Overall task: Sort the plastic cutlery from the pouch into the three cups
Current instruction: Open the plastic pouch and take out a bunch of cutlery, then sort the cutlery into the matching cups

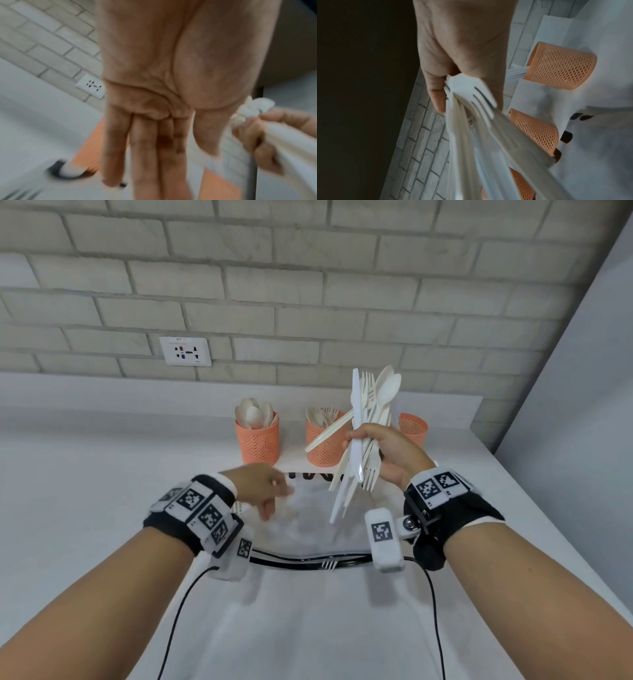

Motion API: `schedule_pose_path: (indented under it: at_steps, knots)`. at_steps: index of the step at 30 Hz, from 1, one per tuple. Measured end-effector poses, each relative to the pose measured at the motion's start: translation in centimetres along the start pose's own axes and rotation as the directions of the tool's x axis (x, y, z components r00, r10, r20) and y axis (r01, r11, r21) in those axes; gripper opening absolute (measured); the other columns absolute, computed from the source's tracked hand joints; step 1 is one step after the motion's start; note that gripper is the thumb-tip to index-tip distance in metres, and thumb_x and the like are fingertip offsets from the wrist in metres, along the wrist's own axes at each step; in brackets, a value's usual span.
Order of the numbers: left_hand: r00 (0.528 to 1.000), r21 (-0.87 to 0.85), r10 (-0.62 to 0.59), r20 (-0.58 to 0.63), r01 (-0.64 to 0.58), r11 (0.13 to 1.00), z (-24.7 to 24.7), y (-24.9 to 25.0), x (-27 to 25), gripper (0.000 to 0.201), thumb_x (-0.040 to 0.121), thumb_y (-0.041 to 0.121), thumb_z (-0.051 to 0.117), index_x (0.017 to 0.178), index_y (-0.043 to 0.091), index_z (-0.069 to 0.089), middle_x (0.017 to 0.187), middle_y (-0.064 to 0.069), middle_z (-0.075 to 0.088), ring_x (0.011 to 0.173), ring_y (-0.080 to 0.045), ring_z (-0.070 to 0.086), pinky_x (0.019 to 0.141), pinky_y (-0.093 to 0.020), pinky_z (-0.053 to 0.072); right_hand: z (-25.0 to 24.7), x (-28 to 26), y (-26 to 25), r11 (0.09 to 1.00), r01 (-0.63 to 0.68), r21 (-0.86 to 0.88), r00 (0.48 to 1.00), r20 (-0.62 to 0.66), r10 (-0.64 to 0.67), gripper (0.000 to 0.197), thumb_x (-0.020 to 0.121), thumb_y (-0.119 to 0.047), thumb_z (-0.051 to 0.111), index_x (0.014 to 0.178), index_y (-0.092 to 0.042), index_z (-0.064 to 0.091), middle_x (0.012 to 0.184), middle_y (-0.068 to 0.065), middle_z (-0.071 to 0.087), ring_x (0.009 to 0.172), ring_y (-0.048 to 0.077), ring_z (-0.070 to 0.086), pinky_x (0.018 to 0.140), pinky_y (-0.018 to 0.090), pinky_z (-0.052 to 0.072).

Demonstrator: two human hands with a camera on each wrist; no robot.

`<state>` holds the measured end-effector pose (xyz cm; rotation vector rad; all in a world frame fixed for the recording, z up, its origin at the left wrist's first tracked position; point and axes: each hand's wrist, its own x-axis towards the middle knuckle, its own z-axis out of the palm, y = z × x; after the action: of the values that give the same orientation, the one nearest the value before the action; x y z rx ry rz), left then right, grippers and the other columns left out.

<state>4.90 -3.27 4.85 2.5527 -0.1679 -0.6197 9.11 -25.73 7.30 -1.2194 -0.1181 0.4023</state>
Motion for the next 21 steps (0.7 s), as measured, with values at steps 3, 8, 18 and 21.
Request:
schedule_pose_path:
  at_steps: [3,8,18,21]
  knots:
    - [0.908,-0.253,0.078,-0.411,-0.196,0.947,-2.4,3.3,-0.6,0.036,0.097,0.041,0.039,0.097,0.012,0.061,0.071,-0.003,0.064,0.067,-0.016,0.06,0.073,-0.029,0.047,0.3,0.1,-0.6,0.998,-0.019,-0.054,0.998,0.057,0.022,0.022,0.085,0.002,0.05,0.072,-0.005,0.066,0.065,0.006,0.06,0.061,0.015,0.062,0.058,0.027,0.054]
    - [0.924,-0.486,0.124,-0.361,-0.3,0.821,-2.6,6.7,0.1,0.06,0.081,0.06,0.055,0.123,0.018,0.051,0.11,-0.003,0.063,0.096,-0.019,0.062,0.086,-0.04,0.054,1.8,0.5,-0.4,0.999,0.0,-0.043,0.965,0.26,0.012,0.029,0.081,0.006,0.049,0.11,0.003,0.055,0.076,0.011,0.064,0.07,0.019,0.065,0.067,0.031,0.057]
    - [0.965,-0.877,0.261,-0.033,-0.153,0.455,-0.8,7.7,2.4,0.053,0.096,0.046,0.032,0.135,0.011,0.044,0.12,-0.017,0.06,0.107,-0.027,0.06,0.094,-0.04,0.049,2.5,1.5,0.2,0.889,0.255,-0.379,0.95,0.272,-0.157,0.029,0.086,0.005,0.055,0.114,0.003,0.056,0.104,0.022,0.065,0.094,0.025,0.068,0.083,0.033,0.057]
    - [0.964,-0.879,0.267,-0.003,-0.13,0.46,-0.9,7.5,3.1,0.057,0.096,0.047,0.032,0.136,0.009,0.043,0.121,-0.019,0.059,0.108,-0.029,0.059,0.094,-0.04,0.049,1.9,2.4,0.2,0.779,0.285,-0.558,0.952,0.256,-0.165,0.036,0.085,-0.006,0.062,0.12,-0.005,0.054,0.113,0.022,0.064,0.103,0.029,0.065,0.088,0.042,0.055]
